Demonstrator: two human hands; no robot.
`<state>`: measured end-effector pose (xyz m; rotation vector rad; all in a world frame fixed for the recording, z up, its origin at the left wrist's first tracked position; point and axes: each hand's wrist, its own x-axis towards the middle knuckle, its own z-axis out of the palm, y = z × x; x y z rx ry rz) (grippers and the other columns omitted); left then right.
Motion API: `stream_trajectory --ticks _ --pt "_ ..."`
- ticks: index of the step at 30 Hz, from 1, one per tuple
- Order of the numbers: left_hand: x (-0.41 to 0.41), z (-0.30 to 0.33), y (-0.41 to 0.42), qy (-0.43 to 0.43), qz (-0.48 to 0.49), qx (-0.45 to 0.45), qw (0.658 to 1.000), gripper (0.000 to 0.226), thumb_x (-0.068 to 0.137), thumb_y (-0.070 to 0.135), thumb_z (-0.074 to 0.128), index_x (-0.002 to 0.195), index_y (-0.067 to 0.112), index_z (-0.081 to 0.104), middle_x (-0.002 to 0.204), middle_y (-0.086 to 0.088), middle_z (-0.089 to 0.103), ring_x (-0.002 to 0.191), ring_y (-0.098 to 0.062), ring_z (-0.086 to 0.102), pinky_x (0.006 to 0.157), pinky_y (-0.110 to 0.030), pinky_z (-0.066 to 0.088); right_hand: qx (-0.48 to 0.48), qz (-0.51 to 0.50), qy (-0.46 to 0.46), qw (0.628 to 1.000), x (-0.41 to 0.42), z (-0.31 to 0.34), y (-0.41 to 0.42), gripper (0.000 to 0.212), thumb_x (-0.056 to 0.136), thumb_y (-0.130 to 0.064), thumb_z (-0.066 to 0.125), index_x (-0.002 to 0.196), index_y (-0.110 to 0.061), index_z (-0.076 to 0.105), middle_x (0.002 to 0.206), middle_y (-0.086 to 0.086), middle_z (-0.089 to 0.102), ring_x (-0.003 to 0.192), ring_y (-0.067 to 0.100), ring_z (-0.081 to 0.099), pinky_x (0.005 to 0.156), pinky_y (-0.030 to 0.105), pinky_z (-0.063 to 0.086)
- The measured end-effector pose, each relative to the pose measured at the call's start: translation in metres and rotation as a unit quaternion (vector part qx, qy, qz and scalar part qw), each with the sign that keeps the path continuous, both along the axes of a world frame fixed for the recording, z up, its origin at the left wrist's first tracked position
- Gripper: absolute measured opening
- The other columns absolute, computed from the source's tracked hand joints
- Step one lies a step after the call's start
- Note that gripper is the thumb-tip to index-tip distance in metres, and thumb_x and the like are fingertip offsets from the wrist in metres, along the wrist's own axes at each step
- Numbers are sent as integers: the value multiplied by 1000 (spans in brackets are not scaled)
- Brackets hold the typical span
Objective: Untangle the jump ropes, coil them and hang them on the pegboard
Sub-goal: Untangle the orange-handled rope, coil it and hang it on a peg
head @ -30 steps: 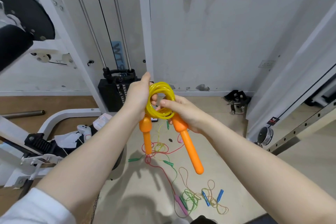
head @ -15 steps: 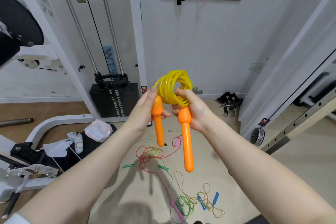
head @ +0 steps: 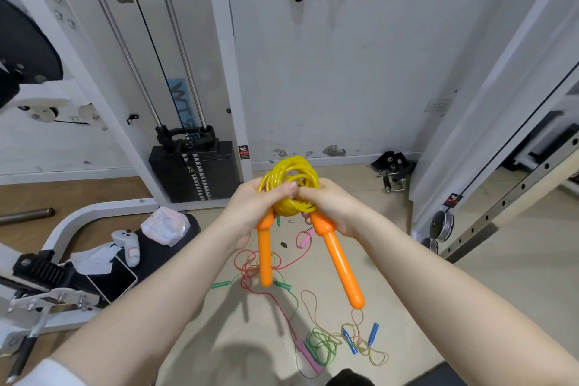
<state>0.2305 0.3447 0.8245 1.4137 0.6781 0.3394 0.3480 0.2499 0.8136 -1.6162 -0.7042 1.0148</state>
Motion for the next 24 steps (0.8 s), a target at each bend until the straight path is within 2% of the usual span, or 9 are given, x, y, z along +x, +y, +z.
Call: stream_trajectory --ticks 1,4,6,11,15,17,19,21,24 --pt "4 3 0 -15 -5 -18 1000 19 74 21 75 89 10 68 85 -10 70 79 -20 64 78 -36 54 24 14 23 999 4 1 -3 4 88 -14 59 86 -12 57 64 0 52 53 11 49 47 22 42" --pt "23 14 0 -52 14 -25 998 8 81 5 65 86 11 65 70 2 69 64 -10 63 59 -19 50 96 39 33 994 24 7 -11 37 78 -14 63 114 -11 53 91 3 59 71 6 59 59 20 47" --pt "36 17 -3 -53 29 6 998 9 82 4 64 90 9 62 67 3 64 60 -8 60 57 -18 47 100 46 21 994 37 13 -20 53 77 -21 63 127 -13 47 114 11 59 90 12 62 72 25 51" --pt "67 20 -12 -39 40 107 993 9 83 9 66 86 14 60 69 -3 53 58 -12 49 49 -20 40 39 62 63 995 85 16 -59 87 54 -61 79 122 -15 50 101 2 64 84 24 66 82 35 51" --pt "102 23 -27 -24 -24 130 991 8 85 13 65 82 19 60 74 -7 56 63 -15 49 51 -19 41 35 5 53 998 128 6 -85 59 77 -48 59 120 -8 52 109 13 64 97 27 64 98 40 44" --pt "127 26 -38 -26 -59 141 988 9 85 13 65 82 19 60 75 -7 56 66 -16 49 54 -18 42 48 -5 56 997 149 13 -94 50 78 -49 57 113 -14 54 100 5 64 88 18 67 88 38 48" --pt "155 30 -48 -44 -68 160 984 12 83 12 67 80 20 60 73 -3 55 64 -10 49 55 -14 41 55 19 36 998 167 30 -103 72 66 -65 67 121 -22 50 104 -3 63 88 9 66 78 28 49" --pt "185 37 -56 -50 -65 194 978 16 81 11 70 78 22 59 67 2 54 54 0 48 53 -11 41 58 20 -21 998 185 46 -111 92 59 -71 68 135 -27 39 124 -4 58 106 8 60 81 23 48" --pt "228 44 -66 -39 -84 274 957 20 77 13 74 77 24 57 62 8 54 48 3 46 54 -15 42 52 -35 -182 981 215 70 -114 77 85 -46 61 145 -25 19 145 4 36 127 10 41 100 23 34"
